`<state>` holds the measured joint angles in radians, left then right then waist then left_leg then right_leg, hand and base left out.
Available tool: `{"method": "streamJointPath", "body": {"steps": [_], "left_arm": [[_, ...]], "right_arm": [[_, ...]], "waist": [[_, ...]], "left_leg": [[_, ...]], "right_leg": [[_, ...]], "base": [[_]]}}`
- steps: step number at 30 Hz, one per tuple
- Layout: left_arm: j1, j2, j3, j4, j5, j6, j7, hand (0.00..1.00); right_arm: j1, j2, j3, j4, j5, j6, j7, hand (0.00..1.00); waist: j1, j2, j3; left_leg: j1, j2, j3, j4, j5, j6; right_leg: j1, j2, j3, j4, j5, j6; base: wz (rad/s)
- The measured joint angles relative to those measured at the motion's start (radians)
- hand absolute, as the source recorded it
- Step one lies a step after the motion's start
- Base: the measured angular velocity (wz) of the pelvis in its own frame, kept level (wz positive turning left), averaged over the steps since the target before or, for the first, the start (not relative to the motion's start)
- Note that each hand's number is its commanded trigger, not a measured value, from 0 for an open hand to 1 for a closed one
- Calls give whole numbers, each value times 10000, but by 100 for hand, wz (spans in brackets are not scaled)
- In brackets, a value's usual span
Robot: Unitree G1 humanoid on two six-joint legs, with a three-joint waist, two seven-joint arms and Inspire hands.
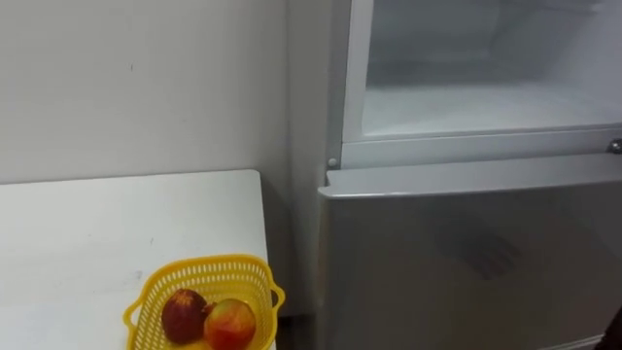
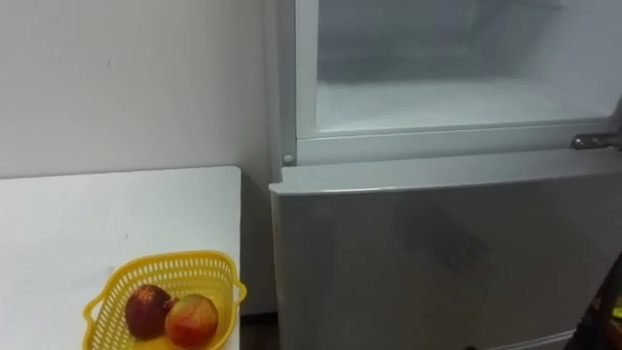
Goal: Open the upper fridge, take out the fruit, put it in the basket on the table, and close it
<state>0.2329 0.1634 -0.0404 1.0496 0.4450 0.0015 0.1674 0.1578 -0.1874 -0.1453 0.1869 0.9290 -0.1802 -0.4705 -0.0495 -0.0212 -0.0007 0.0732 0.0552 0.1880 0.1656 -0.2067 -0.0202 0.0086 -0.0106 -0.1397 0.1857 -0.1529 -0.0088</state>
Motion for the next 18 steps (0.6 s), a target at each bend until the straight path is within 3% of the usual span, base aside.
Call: {"method": "streamJointPath", "body": {"steps": [5,11,18], "left_arm": [[461,9,383,-732,-190,346,-50,0],[363,18,782,-916,-129,413,-72,0],[554,80,1187,-1152,-190,417,-64,0]], "right_arm": [[-318,-66,-1718,-65,2884,-81,-730,0],[-402,-104,-2775,-361,4817,-284,-1591,0],[-877,-106,-4300,-421,6081,-603,-2090,0]], "waist": [[-350,-48,-27],[-418,-140,-65],[-695,-307,13]], "left_leg": [[-101,-6,5,7,1,2],[-56,-4,14,20,3,1],[-68,-7,32,21,4,2]], "right_leg": [[-117,-10,10,31,-46,6],[-108,-5,14,23,-49,8],[-116,-9,7,15,-64,15]], "base": [[1],[1],[0]]}}
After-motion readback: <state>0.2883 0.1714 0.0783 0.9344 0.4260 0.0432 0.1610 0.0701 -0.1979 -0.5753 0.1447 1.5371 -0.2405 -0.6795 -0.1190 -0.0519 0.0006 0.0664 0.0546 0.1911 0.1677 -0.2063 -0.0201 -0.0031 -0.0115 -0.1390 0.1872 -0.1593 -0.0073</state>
